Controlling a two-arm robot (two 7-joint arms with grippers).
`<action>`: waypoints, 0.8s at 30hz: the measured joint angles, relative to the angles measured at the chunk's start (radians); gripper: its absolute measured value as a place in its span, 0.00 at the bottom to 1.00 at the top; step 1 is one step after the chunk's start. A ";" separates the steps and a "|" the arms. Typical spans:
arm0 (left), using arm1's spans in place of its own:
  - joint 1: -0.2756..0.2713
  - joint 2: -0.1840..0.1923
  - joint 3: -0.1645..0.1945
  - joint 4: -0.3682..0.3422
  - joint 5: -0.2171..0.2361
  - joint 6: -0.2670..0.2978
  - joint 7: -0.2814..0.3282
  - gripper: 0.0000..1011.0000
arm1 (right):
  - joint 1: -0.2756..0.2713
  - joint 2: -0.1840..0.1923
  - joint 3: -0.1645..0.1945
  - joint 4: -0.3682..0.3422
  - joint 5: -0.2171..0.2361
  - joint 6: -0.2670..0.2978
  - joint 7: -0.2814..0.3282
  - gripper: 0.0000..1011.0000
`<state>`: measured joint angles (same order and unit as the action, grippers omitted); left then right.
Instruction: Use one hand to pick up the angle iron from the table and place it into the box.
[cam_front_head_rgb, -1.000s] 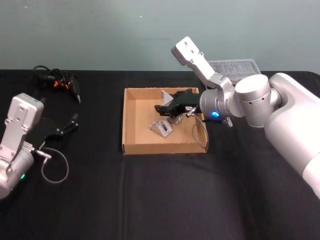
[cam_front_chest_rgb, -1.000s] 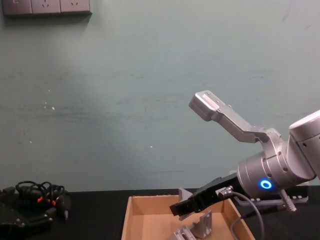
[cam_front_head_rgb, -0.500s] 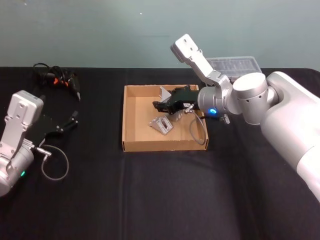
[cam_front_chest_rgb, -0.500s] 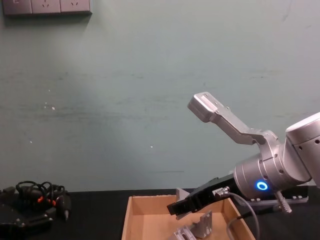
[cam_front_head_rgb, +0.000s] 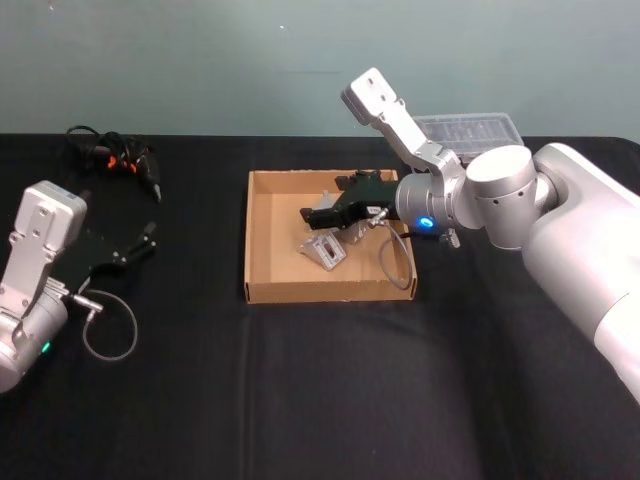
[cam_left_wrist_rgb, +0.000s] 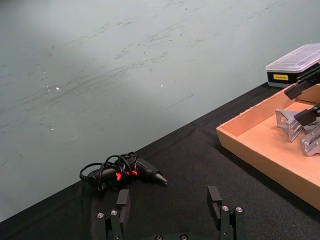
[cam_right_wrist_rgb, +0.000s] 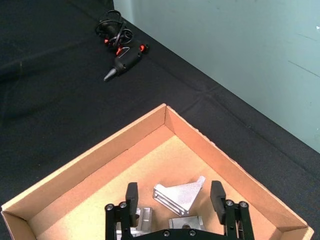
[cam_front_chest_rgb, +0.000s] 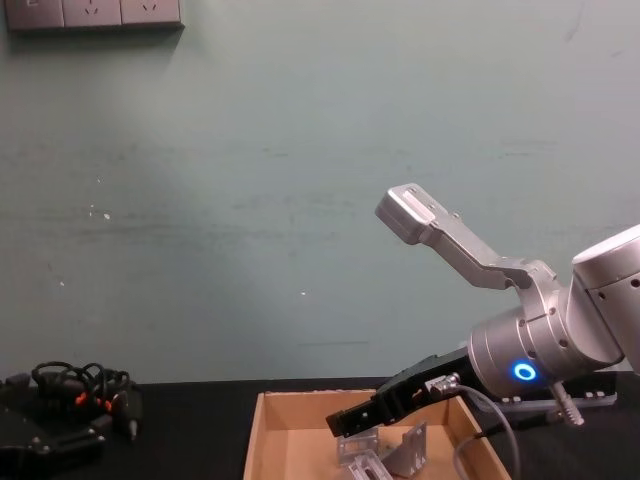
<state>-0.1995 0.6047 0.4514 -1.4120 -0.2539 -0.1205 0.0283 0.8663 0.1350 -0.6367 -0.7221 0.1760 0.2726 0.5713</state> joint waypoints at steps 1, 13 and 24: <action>0.000 0.000 0.000 0.000 0.000 0.000 0.000 1.00 | 0.000 0.000 0.000 0.000 0.000 0.000 0.000 0.92; 0.000 0.000 0.000 0.000 0.000 0.000 0.000 1.00 | -0.003 0.002 0.001 -0.006 0.001 0.002 -0.001 0.99; 0.000 0.000 0.000 0.000 0.000 0.000 0.000 1.00 | -0.109 0.078 0.048 -0.232 -0.005 0.035 -0.027 0.99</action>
<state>-0.1995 0.6047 0.4513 -1.4120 -0.2539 -0.1205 0.0283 0.7576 0.2134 -0.5884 -0.9540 0.1706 0.3075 0.5448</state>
